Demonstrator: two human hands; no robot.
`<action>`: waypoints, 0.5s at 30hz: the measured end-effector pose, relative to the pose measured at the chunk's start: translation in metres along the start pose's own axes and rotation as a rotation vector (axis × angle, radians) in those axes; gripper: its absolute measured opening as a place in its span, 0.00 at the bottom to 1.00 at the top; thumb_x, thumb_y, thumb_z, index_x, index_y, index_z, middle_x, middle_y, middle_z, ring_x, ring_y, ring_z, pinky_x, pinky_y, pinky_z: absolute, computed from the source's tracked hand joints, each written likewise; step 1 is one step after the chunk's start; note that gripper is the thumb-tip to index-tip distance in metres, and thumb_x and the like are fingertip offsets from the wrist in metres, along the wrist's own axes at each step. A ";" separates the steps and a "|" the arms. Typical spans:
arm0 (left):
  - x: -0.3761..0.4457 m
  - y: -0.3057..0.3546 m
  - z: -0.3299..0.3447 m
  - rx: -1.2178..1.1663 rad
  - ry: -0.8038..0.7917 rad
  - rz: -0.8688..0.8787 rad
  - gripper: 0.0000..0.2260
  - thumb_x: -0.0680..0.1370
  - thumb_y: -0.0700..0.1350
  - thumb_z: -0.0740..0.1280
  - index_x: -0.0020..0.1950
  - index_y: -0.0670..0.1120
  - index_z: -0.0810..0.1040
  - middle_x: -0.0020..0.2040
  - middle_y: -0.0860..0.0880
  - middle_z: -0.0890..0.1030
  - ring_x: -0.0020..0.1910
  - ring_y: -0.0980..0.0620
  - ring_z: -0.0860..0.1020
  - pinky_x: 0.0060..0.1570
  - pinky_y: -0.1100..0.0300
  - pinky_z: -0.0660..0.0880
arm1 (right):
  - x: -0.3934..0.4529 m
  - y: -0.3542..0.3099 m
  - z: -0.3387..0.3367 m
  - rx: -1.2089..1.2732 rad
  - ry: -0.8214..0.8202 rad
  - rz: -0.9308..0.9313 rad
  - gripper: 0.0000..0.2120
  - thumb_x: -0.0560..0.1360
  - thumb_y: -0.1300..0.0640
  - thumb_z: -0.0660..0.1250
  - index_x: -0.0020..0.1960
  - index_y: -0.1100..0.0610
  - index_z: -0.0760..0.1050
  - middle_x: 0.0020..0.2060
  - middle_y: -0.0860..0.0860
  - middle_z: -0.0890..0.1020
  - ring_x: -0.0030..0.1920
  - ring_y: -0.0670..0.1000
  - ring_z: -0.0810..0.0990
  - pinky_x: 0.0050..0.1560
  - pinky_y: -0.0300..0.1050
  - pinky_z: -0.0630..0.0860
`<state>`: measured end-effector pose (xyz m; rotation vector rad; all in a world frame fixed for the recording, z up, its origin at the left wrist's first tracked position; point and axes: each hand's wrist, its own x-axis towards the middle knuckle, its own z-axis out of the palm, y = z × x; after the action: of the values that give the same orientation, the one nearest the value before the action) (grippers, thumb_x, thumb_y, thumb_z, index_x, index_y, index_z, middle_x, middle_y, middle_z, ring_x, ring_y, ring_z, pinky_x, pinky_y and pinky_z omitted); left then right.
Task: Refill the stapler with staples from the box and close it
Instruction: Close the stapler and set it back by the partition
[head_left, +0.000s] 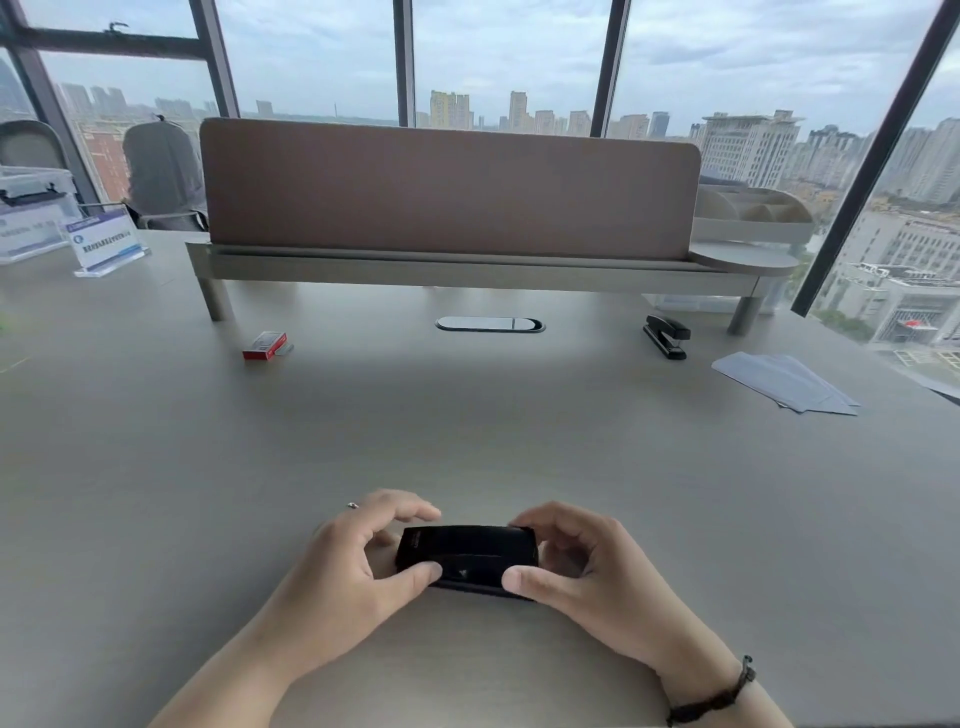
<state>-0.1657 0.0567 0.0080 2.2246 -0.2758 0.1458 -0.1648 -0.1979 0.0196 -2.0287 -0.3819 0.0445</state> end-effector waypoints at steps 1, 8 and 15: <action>0.000 0.000 0.001 0.014 0.037 -0.018 0.20 0.70 0.48 0.79 0.54 0.67 0.78 0.55 0.62 0.81 0.51 0.57 0.79 0.50 0.67 0.73 | -0.001 -0.001 0.000 -0.011 -0.017 0.010 0.12 0.68 0.49 0.79 0.49 0.45 0.82 0.29 0.37 0.78 0.30 0.41 0.70 0.36 0.36 0.68; -0.001 0.005 0.005 0.077 0.144 -0.048 0.12 0.70 0.51 0.78 0.47 0.59 0.77 0.44 0.60 0.82 0.47 0.63 0.77 0.41 0.76 0.70 | -0.005 -0.009 -0.002 -0.071 -0.120 0.046 0.17 0.61 0.53 0.82 0.48 0.44 0.83 0.33 0.38 0.81 0.33 0.41 0.73 0.37 0.35 0.69; -0.013 0.002 0.009 0.139 -0.082 0.036 0.16 0.67 0.61 0.74 0.53 0.61 0.80 0.55 0.65 0.80 0.58 0.69 0.76 0.58 0.66 0.73 | -0.007 -0.007 0.002 -0.251 -0.125 0.002 0.07 0.63 0.49 0.78 0.40 0.44 0.84 0.43 0.43 0.83 0.45 0.45 0.79 0.45 0.36 0.73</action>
<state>-0.1791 0.0501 0.0011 2.3681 -0.3606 0.0955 -0.1741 -0.1948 0.0240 -2.2809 -0.4844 0.1304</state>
